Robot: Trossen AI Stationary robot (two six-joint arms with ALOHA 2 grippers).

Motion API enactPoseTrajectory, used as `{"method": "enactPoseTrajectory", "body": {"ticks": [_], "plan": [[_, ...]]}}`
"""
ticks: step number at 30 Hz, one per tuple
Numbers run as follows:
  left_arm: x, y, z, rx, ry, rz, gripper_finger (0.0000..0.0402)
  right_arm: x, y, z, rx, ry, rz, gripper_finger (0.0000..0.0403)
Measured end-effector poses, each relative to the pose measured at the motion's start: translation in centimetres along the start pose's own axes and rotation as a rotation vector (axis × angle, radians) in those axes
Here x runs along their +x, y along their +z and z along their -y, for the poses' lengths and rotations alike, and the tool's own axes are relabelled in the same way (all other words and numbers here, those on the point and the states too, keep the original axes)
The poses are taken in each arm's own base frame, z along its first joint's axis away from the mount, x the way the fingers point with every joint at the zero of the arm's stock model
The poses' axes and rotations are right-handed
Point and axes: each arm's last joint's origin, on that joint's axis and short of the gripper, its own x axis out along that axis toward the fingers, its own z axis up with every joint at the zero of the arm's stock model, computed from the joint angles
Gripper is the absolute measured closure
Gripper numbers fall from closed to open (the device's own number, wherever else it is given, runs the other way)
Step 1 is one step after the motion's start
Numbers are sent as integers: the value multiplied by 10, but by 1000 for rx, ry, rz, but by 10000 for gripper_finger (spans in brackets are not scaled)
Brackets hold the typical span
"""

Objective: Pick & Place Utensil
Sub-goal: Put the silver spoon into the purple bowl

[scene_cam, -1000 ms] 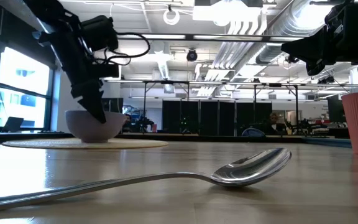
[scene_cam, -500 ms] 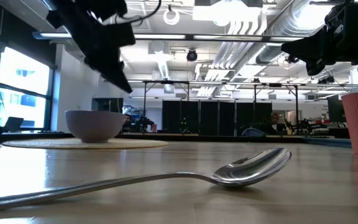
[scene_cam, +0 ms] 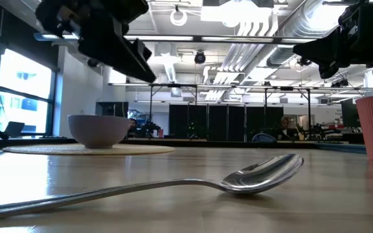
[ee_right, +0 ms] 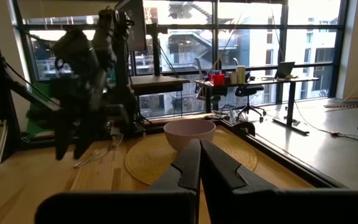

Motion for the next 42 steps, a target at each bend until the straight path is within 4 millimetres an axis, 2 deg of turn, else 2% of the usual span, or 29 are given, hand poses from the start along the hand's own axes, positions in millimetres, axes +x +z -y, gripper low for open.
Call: {"method": "enactPoseTrajectory", "body": {"ticks": [4,7,11,14,22,29,33,42], "plan": [[31,-8,15,6,-87,24,253,0,0,0,0,1,0,399],[48,-11,26,-6,-160,74,222,0,0,0,0,0,0,398],[62,-15,38,-7,-191,114,169,0,0,0,0,0,0,402],[67,-17,49,7,-187,132,148,0,0,0,0,0,0,401],[75,-1,67,8,-172,42,142,0,0,0,0,0,-2,400],[76,0,66,-29,-128,22,142,0,0,0,0,0,-2,399],[85,-7,71,-52,-100,8,142,0,0,0,0,0,-2,399],[104,3,82,-83,-127,17,142,0,0,0,-1,0,-4,399]]}}
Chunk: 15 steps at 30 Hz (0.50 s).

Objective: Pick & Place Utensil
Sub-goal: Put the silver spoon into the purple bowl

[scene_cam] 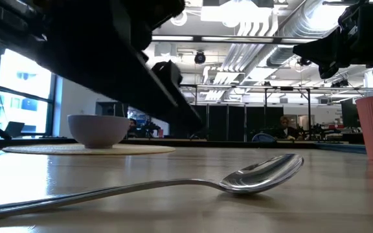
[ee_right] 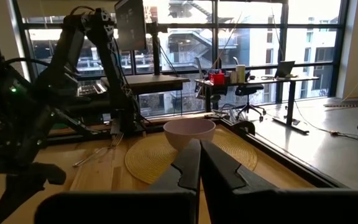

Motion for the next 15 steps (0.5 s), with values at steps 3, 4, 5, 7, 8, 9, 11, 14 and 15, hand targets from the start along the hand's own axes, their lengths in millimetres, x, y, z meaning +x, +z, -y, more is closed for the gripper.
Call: {"method": "enactPoseTrajectory", "body": {"ticks": [3,4,5,7,8,9,11,14,15], "plan": [[7,2,3,-15,-6,-9,142,0,0,0,-1,0,-4,398],[10,2,3,-15,-6,-7,142,0,0,0,-1,0,-3,399],[12,1,3,-16,-5,-12,142,0,0,0,-1,0,-3,400],[15,1,3,-27,-5,-15,142,0,0,0,-1,0,-3,401],[16,1,3,-38,-2,-8,142,0,0,0,-1,0,-3,402],[17,1,3,-48,6,-12,142,0,0,0,-1,0,-3,402],[19,-2,2,-80,30,-14,142,0,-1,0,-1,0,-5,401],[19,-6,4,-110,68,-30,142,0,-1,0,-2,0,-9,398],[19,-6,6,-109,77,-24,142,0,-1,0,-2,0,-10,398]]}}
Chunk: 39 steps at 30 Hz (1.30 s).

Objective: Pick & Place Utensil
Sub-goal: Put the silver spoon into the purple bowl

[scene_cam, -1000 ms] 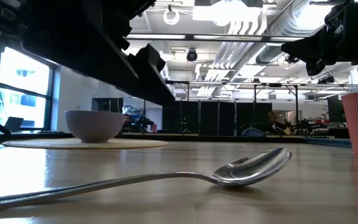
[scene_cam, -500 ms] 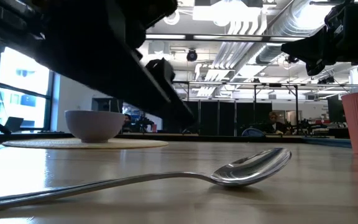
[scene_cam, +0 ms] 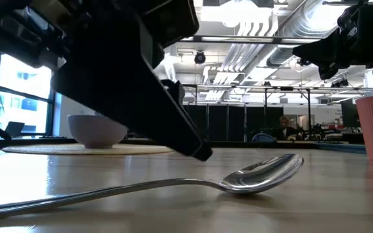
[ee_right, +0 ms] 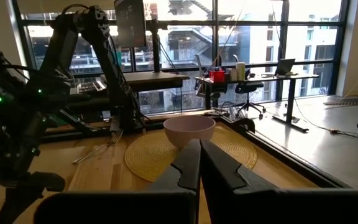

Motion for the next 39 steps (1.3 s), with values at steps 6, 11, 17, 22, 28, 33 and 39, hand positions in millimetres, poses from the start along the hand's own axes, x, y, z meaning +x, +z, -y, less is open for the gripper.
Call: {"method": "enactPoseTrajectory", "body": {"ticks": [6,11,17,22,28,33,39], "plan": [[-3,-3,22,13,5,41,142,0,0,0,-1,0,-1,402],[-3,-4,22,-43,43,42,142,0,0,0,-1,0,-1,399],[0,-7,21,-62,78,37,142,0,0,0,0,0,-1,400],[11,-19,29,-40,53,18,142,0,0,0,0,0,-1,401],[14,-19,27,-37,78,0,142,0,0,0,0,0,1,398],[13,-21,18,-24,121,-62,157,0,0,0,0,0,2,402],[13,-18,6,-34,154,-77,212,0,0,0,0,0,1,398]]}}
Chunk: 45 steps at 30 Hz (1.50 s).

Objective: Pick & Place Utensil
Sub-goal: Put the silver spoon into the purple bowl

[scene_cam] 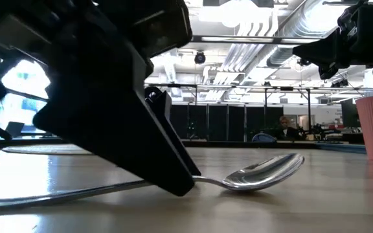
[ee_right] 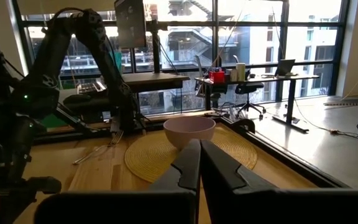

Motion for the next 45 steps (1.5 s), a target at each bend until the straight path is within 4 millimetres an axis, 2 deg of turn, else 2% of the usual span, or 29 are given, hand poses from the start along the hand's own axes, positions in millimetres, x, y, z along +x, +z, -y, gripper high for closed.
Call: {"method": "enactPoseTrajectory", "body": {"ticks": [7,13,19,23,33,41,45], "plan": [[-3,6,-21,-26,87,-30,269,0,0,0,0,0,0,402],[-1,9,-35,-48,134,-43,298,0,0,0,0,0,1,398],[-1,10,-35,23,125,-30,317,0,0,0,0,0,1,401],[-1,10,-30,102,99,-16,321,0,0,0,0,0,0,401],[0,11,-30,164,30,-31,321,0,0,0,0,0,1,396],[2,11,-50,142,-47,-127,321,0,0,0,0,0,0,396],[2,14,-52,182,-84,-166,321,0,0,0,0,0,1,394]]}}
